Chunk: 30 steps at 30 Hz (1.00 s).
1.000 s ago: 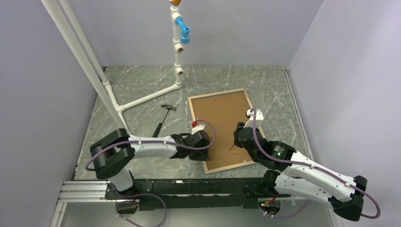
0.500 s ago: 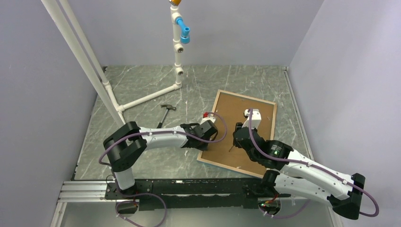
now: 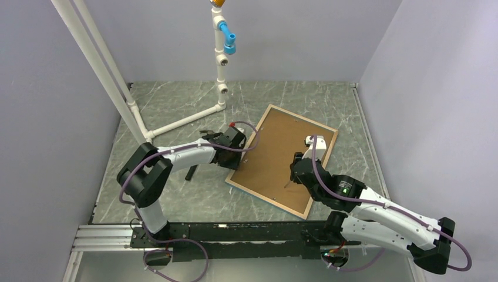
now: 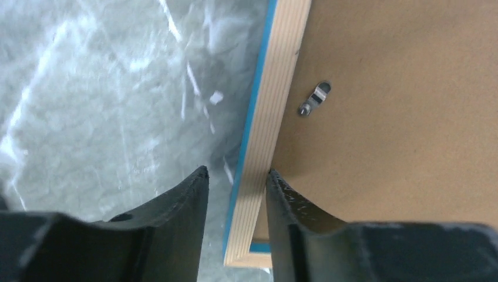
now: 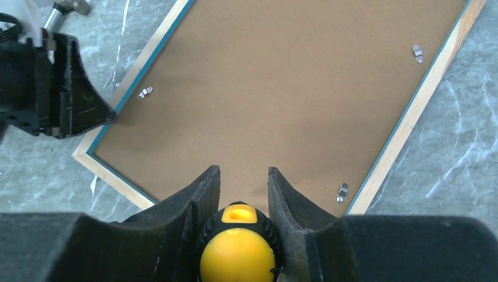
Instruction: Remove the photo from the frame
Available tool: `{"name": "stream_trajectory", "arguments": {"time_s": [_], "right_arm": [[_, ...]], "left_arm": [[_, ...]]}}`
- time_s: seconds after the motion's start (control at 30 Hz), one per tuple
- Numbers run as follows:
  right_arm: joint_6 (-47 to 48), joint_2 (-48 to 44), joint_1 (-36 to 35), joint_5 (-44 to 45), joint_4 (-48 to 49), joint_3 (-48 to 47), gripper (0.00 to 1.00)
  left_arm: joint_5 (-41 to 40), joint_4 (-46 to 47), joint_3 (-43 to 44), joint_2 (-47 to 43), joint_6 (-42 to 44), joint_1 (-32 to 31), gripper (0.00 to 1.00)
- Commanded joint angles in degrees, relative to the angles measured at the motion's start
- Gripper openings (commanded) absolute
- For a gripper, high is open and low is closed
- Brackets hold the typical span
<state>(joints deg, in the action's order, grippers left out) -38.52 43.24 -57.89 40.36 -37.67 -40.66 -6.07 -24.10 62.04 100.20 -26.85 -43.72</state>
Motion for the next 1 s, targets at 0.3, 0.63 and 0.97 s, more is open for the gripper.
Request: {"name": "stream_trajectory", "arguments": {"time_s": [0.3,0.63,0.97], "right_arm": [[2.56,0.04,0.19,-0.33,4.83,1.15,0.0],[4.09,0.88,0.18,-1.02,7.23,2.2,0.0],[2.64,-1.61,0.23,-0.74,4.76,0.69,0.0]], "left_arm": [[-0.18,1.49,-28.76,-32.33,-52.2,-2.09,0.71],[2.87,10.7,-28.8,-31.29,-68.75,-6.93,0.77],[3.15,13.06,-20.88,-13.15,-81.2,-11.45,0.65]]}}
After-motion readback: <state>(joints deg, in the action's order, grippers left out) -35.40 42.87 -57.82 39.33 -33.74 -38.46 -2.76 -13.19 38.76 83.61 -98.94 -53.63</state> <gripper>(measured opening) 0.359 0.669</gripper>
